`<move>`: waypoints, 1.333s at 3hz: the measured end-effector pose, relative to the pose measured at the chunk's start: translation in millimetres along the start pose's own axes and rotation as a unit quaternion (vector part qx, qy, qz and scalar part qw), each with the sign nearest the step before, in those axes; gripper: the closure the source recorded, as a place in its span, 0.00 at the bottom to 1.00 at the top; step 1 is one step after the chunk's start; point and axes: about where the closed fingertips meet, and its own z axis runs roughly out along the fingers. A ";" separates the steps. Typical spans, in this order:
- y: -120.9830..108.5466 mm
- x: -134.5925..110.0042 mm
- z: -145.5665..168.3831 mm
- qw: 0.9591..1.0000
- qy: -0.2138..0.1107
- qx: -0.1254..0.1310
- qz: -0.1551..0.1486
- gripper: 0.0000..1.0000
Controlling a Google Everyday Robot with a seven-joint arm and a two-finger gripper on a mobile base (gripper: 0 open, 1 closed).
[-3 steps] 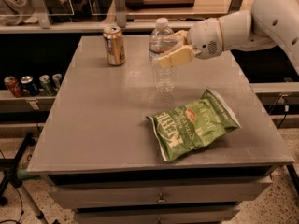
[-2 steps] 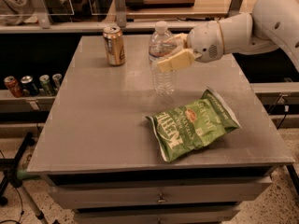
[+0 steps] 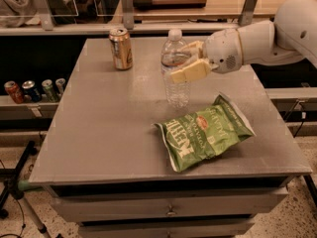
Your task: Move water bottle near green jalapeno chip bag
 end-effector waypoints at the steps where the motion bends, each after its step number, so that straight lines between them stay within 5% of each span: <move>1: 2.3 6.5 -3.4 1.000 -0.003 0.005 0.005 1.00; 2: 4.4 11.2 -6.4 1.000 -0.004 0.008 0.009 1.00; 4: 7.8 16.4 -9.9 1.000 -0.009 0.011 0.015 0.59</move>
Offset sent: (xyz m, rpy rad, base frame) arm -0.0071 -0.0204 -0.0128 0.0150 0.0188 -0.0418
